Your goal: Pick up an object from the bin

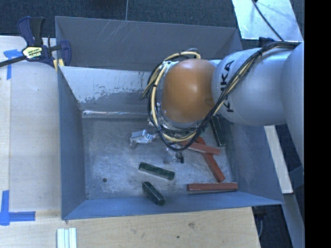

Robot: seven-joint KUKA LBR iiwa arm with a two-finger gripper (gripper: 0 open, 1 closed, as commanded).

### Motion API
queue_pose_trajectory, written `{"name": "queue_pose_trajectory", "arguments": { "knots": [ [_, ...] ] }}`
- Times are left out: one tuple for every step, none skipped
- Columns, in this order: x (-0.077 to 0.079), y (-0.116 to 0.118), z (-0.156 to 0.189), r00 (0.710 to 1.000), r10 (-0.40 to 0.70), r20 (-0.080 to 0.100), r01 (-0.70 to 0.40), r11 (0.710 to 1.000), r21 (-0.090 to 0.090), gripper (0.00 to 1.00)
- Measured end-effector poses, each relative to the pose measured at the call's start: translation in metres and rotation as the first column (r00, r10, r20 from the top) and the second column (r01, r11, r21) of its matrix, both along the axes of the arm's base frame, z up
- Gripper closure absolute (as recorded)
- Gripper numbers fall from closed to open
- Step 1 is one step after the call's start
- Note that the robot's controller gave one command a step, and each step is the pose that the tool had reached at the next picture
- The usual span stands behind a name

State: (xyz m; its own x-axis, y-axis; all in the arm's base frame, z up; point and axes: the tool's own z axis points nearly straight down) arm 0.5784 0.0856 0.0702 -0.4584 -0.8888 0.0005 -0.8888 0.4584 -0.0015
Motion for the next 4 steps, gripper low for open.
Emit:
{"name": "queue_pose_trajectory", "arguments": {
  "knots": [
    [0.026,0.051,0.087,0.905,0.425,0.01,-0.425,0.905,0.002,0.0],
    [0.021,0.001,-0.005,0.911,0.413,-0.007,-0.413,0.911,0.003,0.0],
    [0.007,-0.025,0.114,0.903,0.429,0.009,-0.429,0.903,-0.002,0.0],
    [0.015,-0.071,0.023,0.94,0.34,-0.006,-0.34,0.94,0.003,0.0]
  ]
}}
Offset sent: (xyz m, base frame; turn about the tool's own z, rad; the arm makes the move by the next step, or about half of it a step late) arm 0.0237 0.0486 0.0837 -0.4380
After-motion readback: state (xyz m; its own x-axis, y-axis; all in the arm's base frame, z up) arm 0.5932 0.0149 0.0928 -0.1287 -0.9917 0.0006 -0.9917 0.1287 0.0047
